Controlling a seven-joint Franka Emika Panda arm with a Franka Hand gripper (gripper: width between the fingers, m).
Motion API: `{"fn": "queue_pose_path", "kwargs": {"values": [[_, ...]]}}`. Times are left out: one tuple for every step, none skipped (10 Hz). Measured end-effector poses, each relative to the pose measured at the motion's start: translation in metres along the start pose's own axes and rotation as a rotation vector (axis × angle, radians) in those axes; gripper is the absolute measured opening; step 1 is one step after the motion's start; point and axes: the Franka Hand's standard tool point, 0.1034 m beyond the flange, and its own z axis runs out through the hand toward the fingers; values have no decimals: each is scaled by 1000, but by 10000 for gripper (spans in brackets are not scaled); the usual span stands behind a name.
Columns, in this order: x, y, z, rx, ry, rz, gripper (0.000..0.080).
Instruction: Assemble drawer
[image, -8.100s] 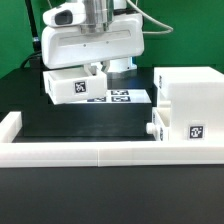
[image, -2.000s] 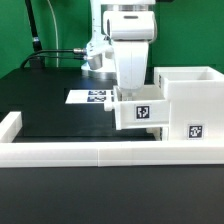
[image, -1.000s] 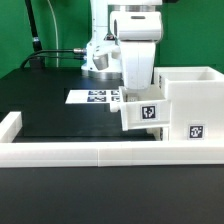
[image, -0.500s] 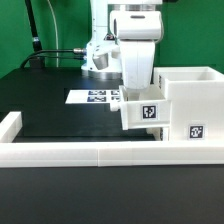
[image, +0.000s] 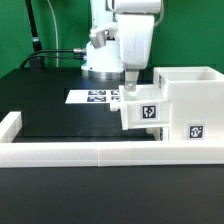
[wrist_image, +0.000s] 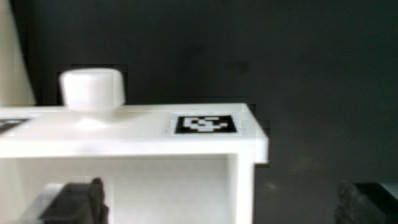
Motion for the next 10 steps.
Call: {"fn": "queue_pose_path", "kwargs": {"values": [[-9,0,-10,4,-8,8,649],[-18,0,-13,10,-12,-11,649],[-30,0,-16,15,-17,-9,649],[-32,0,-15,14,-13,0,649],[-33,0,-14,15,-12,-3,649],[-39,-1,-13,18,-4,-11,649],[-49,-3,-5,26,40,-22,649],[-57,-4,4,36,92,-12,649],[-60,-3,11,40,128,-9,649],[-63,-2,16,42,149,-14,649]]}}
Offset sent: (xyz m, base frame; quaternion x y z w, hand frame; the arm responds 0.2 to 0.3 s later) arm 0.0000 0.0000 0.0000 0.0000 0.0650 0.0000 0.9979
